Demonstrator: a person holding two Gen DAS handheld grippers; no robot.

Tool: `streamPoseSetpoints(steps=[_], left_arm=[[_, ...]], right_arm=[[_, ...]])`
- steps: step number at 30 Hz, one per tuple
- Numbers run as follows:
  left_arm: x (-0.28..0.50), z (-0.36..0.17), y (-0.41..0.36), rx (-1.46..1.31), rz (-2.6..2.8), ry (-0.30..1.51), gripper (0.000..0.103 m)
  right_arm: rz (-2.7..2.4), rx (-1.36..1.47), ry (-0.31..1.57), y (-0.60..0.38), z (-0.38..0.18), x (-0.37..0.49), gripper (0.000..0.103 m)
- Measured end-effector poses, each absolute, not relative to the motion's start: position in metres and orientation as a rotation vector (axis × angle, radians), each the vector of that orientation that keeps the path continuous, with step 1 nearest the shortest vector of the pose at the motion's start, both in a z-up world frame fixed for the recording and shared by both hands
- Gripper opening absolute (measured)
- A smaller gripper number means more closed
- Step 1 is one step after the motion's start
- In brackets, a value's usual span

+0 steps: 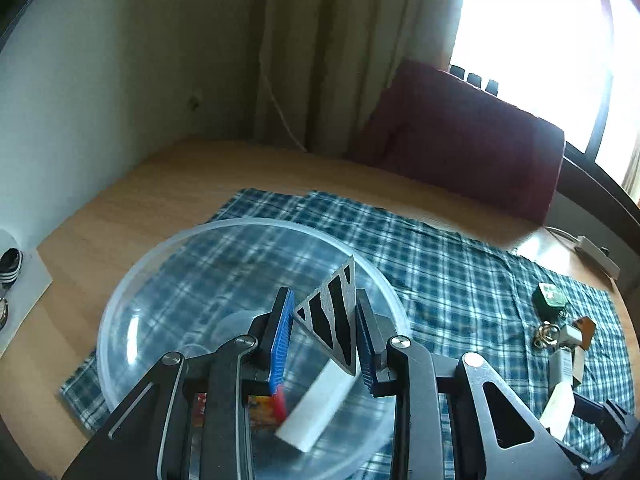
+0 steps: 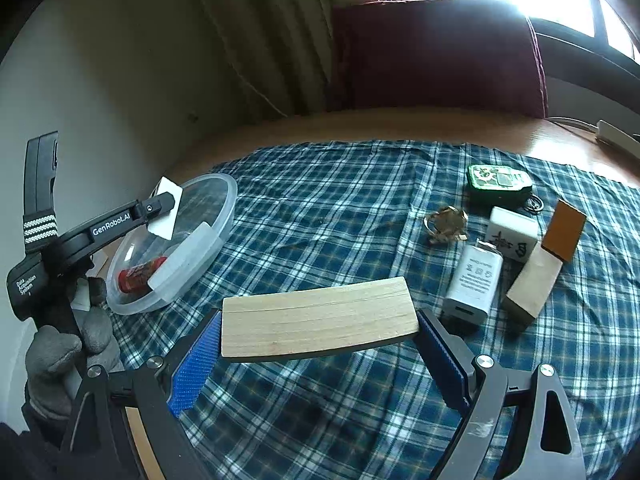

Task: Organize rigid objects
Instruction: 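Carry the striped triangular box into the clear bowl and open the left gripper while the right carries the block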

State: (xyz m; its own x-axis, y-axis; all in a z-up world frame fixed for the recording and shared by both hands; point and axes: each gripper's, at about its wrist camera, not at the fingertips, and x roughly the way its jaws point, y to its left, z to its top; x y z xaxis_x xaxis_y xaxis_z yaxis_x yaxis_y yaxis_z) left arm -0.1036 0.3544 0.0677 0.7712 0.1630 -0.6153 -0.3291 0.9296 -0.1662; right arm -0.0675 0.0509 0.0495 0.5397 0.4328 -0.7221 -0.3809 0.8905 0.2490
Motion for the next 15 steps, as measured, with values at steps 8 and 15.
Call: streamPoseSetpoints(steps=[8,15], left_arm=[[-0.109,0.066,0.371,-0.295,0.308,0.637,0.031],[-0.112,0.065,0.385,-0.328,0.358,0.640,0.068]], right_arm=[[0.509,0.059,0.872,0.072,0.056,-0.062,0.095],[0.534,0.034,0.868,0.097,0.059,-0.055,0.095]])
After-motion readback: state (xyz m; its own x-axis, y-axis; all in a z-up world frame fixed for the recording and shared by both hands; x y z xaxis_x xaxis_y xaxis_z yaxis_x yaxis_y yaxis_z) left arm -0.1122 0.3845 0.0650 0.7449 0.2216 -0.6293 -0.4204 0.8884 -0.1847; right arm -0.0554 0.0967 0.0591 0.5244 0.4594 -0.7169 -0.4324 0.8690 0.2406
